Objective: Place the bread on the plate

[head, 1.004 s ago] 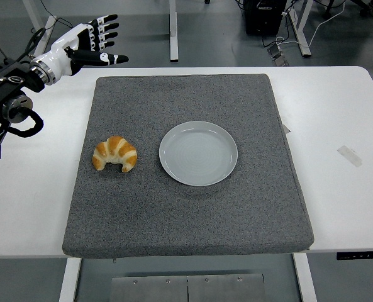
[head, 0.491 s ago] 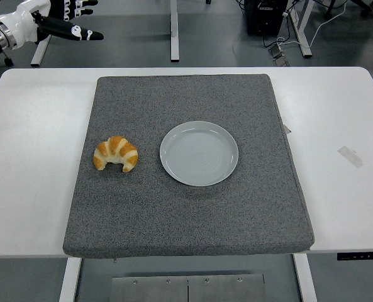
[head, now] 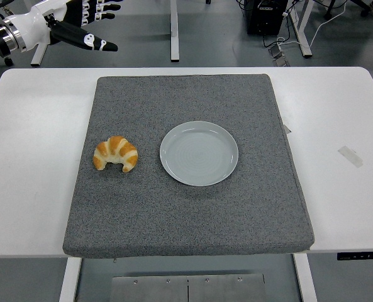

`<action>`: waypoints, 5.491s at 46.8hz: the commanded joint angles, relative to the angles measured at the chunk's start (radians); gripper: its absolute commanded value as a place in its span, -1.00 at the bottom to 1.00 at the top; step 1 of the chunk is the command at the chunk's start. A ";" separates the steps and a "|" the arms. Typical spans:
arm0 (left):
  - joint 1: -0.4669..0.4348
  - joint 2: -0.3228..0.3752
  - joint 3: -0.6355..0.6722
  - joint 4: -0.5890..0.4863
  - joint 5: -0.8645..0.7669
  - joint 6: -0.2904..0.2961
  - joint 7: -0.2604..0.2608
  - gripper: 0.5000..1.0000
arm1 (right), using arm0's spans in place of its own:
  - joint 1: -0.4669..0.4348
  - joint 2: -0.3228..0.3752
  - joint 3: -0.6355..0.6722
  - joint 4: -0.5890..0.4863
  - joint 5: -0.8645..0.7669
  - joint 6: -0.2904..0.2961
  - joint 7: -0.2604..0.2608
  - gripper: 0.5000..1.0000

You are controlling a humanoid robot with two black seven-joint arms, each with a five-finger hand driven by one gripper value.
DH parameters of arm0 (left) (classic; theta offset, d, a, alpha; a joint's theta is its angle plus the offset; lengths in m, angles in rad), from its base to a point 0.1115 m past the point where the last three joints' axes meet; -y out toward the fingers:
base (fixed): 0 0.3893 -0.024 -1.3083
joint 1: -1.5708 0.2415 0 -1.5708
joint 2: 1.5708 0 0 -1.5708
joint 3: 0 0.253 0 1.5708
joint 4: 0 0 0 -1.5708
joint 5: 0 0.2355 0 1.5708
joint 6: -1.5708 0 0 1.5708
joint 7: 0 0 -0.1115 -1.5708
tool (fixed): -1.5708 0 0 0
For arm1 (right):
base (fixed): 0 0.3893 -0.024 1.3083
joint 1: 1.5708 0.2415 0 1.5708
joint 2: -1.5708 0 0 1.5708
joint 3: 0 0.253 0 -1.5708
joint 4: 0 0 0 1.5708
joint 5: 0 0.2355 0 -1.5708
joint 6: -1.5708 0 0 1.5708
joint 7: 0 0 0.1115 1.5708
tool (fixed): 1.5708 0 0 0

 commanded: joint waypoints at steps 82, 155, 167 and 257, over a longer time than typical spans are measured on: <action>0.025 0.078 0.209 -0.264 0.848 0.282 -0.042 0.81 | 0.000 0.000 0.000 0.000 0.000 -0.001 0.000 1.00; 0.105 -0.011 0.252 -0.167 0.848 0.437 -0.042 -0.51 | 0.000 0.000 0.000 0.000 0.000 -0.001 0.000 1.00; 0.097 -0.017 0.248 -0.160 0.842 0.449 -0.042 -0.68 | 0.000 0.000 0.000 0.000 0.000 0.000 0.000 1.00; -0.156 -0.293 0.245 -0.107 0.710 0.451 -0.042 -0.65 | 0.000 0.000 0.000 0.000 0.000 0.000 -0.001 1.00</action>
